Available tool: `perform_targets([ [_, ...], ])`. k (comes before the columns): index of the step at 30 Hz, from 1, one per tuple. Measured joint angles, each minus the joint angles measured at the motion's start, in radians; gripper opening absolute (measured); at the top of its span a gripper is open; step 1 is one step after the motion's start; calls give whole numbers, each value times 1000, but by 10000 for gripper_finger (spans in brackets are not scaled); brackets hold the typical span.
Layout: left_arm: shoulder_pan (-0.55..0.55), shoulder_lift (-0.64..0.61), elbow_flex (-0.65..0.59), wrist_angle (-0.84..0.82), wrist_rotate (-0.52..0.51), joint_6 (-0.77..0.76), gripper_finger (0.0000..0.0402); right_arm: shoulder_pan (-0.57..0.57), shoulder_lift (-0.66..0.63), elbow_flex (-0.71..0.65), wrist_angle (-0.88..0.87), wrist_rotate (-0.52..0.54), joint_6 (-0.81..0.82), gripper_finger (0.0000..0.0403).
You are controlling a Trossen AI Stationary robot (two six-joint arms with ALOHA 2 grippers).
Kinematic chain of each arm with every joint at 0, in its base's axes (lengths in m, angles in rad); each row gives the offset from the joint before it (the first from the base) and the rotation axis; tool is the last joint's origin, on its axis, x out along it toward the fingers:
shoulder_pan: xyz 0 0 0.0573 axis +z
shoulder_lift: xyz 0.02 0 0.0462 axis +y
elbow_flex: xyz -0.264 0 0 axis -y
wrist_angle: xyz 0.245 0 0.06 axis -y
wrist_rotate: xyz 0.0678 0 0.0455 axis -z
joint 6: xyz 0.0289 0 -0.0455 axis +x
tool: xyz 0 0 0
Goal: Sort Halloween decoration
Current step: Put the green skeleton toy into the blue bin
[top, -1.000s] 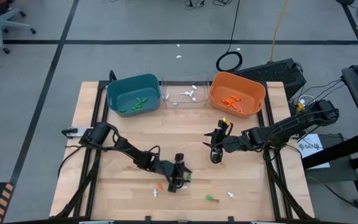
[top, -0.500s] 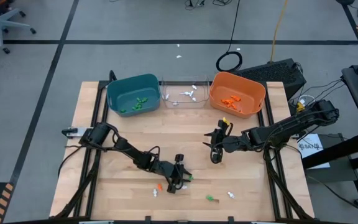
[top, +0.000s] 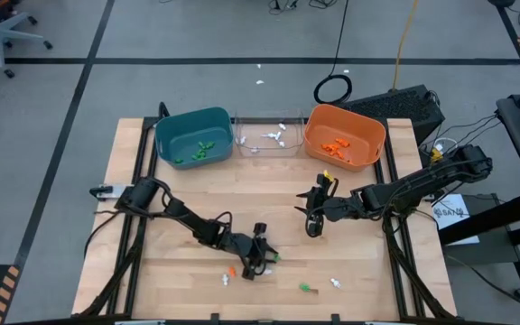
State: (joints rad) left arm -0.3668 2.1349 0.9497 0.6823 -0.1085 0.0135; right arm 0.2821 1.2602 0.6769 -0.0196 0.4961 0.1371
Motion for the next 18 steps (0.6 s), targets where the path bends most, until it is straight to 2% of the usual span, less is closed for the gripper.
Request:
perform_targets([
  [12,1,-107,-2,-229,-85,70,119,0,0,0,0,-1,0,148],
  [18,1,-166,-1,-267,-107,145,119,0,0,-1,0,-1,0,148],
])
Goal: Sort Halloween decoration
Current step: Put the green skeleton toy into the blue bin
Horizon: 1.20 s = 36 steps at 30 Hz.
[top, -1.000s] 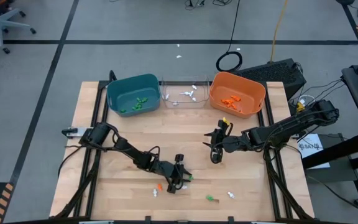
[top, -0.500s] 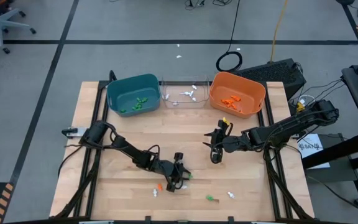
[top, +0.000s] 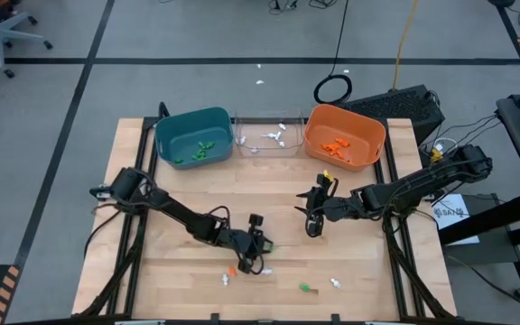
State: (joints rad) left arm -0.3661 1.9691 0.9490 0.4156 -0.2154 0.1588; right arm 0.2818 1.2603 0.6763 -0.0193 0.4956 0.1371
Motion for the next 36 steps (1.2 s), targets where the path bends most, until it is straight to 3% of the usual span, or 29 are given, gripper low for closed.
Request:
perform_targets([
  [11,-5,-73,1,-143,-115,159,119,-1,53,-1,14,3,-13,148],
  [28,-44,-102,2,-140,-304,484,119,-7,96,-2,68,2,-52,148],
  [36,-59,-102,2,-140,-380,513,119,-7,96,-2,68,2,-52,148],
])
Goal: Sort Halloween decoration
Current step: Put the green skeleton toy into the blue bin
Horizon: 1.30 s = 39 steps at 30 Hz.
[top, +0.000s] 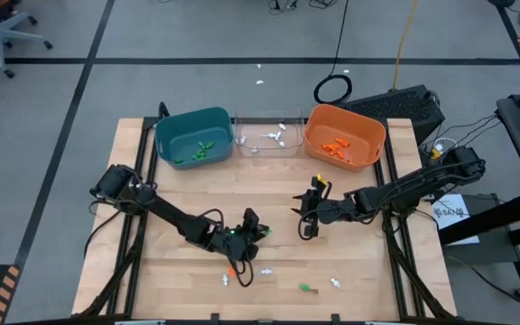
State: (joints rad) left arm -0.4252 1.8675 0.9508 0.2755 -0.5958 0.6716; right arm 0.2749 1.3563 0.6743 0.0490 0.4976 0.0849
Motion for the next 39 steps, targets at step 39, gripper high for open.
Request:
perform_targets([
  [39,5,-22,0,58,82,-716,119,0,0,1,0,-1,0,148],
])
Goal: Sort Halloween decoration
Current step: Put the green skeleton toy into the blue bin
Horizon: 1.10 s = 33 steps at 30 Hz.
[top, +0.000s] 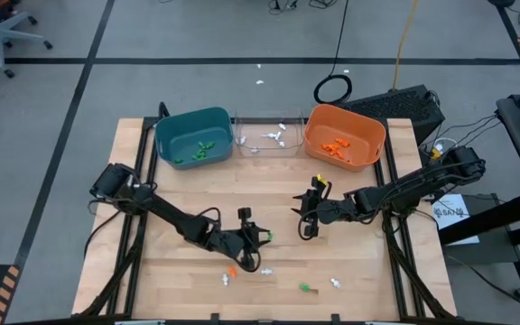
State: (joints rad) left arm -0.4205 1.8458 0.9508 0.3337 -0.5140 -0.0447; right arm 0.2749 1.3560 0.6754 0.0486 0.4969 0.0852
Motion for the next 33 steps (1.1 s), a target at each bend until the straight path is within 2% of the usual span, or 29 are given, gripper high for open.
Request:
perform_targets([
  [9,6,-171,0,-270,-24,1,119,0,0,0,0,0,0,148],
  [20,40,-449,0,-656,-136,36,119,0,0,0,0,0,0,148],
  [23,63,-524,0,-741,-166,51,119,0,0,0,0,0,0,148],
  [33,204,-717,0,-979,-171,60,119,0,0,0,1,0,0,148],
])
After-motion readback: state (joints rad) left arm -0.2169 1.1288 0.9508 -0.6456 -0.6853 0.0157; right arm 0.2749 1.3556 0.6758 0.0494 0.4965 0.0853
